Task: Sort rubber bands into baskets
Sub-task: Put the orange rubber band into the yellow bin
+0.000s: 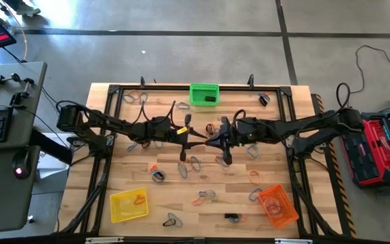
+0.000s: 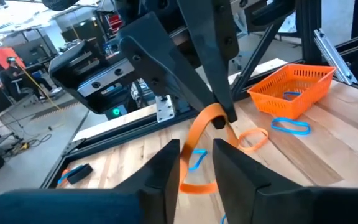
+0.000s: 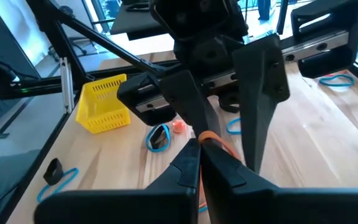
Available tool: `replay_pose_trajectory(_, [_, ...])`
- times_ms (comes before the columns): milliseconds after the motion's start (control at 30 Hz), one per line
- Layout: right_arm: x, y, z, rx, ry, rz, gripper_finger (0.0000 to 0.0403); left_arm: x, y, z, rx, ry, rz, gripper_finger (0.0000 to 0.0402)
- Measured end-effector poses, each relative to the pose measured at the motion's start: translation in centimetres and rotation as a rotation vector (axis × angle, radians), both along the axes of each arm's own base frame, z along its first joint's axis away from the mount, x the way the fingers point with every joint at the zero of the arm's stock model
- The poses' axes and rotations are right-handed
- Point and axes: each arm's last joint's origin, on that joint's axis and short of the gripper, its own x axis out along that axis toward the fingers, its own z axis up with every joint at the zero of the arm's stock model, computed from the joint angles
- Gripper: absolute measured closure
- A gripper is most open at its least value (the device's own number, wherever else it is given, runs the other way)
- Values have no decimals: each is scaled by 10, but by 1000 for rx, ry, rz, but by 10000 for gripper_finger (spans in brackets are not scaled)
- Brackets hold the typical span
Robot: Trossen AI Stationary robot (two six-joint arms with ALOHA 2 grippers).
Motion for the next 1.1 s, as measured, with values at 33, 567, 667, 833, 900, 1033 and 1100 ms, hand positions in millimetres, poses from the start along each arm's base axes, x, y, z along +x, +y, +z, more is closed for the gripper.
replay_pose_trajectory(33, [0,0,0,0,0,0,403,0,0,0,5,0,3,339])
replay_pose_trajectory(567, [-2,-2,-5,-81,57,-67,368,-3,8,-2,34,55,93,401])
replay_pose_trajectory(667, [-3,-4,-7,-117,75,-115,327,-9,10,3,34,85,101,401])
replay_pose_trajectory(833, [-4,-5,-8,-152,94,-161,268,-24,13,16,34,147,114,401])
replay_pose_trajectory(900, [-5,-6,-10,-162,111,-160,258,-33,12,22,34,188,114,401])
replay_pose_trajectory(1033, [-6,-7,-12,-183,144,-190,261,-57,10,33,35,293,109,401])
replay_pose_trajectory(1100, [-8,-8,-15,-198,175,-217,275,-70,8,40,15,331,109,401])
